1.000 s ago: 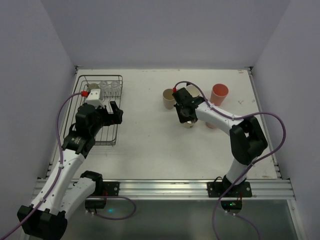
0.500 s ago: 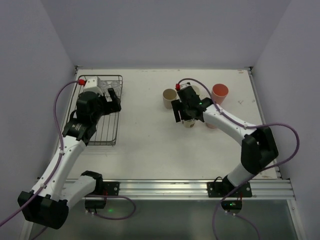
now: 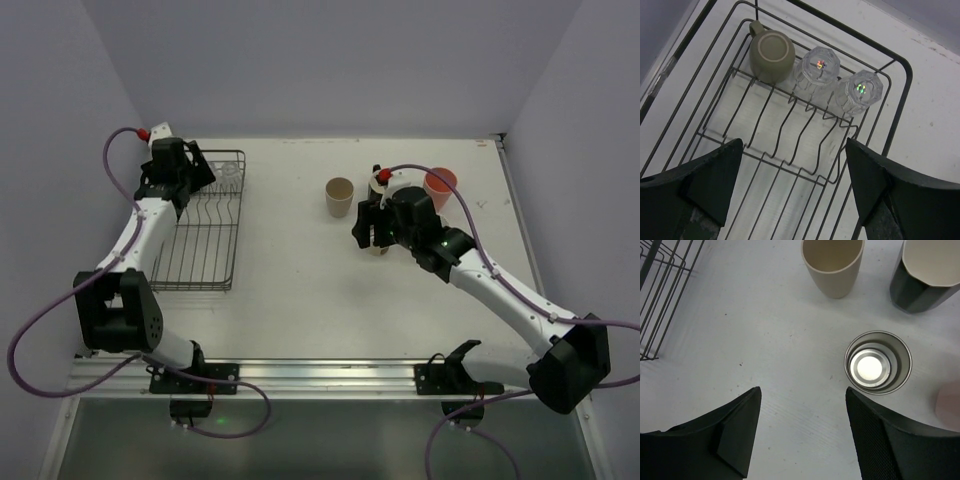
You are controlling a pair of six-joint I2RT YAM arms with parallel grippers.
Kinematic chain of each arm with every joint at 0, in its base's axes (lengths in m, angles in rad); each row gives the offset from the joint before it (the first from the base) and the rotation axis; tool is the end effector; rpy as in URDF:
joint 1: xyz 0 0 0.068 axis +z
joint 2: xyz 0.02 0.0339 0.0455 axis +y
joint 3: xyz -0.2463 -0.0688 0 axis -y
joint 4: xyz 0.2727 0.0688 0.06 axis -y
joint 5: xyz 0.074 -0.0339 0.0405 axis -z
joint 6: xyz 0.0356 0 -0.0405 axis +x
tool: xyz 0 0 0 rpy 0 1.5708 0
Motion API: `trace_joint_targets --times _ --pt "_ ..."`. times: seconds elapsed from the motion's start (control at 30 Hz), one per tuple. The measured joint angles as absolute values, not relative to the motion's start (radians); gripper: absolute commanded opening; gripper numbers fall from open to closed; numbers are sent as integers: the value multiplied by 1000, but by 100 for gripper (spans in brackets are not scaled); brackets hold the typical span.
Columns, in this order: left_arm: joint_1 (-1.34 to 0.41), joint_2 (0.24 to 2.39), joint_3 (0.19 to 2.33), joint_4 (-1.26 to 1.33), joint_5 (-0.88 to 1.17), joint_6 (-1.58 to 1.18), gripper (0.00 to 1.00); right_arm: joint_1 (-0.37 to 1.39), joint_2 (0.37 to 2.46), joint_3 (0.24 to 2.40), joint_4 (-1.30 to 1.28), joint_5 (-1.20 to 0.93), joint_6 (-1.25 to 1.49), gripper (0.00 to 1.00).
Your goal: Unload the cups from the dish rack
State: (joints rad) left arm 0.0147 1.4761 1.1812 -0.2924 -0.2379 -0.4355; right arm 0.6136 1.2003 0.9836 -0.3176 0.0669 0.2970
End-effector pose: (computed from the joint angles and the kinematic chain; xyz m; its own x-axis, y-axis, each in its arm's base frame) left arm 0.3653 0.0138 0.2767 -0.4136 -0.4161 -0.8098 -0.4245 0.8750 -0.2328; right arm 0.2502 0.1733 0.2873 -0.5525 -0.0320 -0.8329 -0.3826 0.8975 0.2193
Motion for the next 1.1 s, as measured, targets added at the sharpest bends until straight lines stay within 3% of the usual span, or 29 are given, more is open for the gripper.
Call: trace_joint_targets --times 0.27,0.67,1.1 --pt "45 1716 1333 -230 -176 -433 77 615 1213 973 -302 31 311 70" --pt "45 1907 1444 -195 -121 -390 72 620 1259 973 -290 15 315 70" --pt "45 2004 1502 -180 -110 -369 52 646 1287 973 -283 8 314 70"
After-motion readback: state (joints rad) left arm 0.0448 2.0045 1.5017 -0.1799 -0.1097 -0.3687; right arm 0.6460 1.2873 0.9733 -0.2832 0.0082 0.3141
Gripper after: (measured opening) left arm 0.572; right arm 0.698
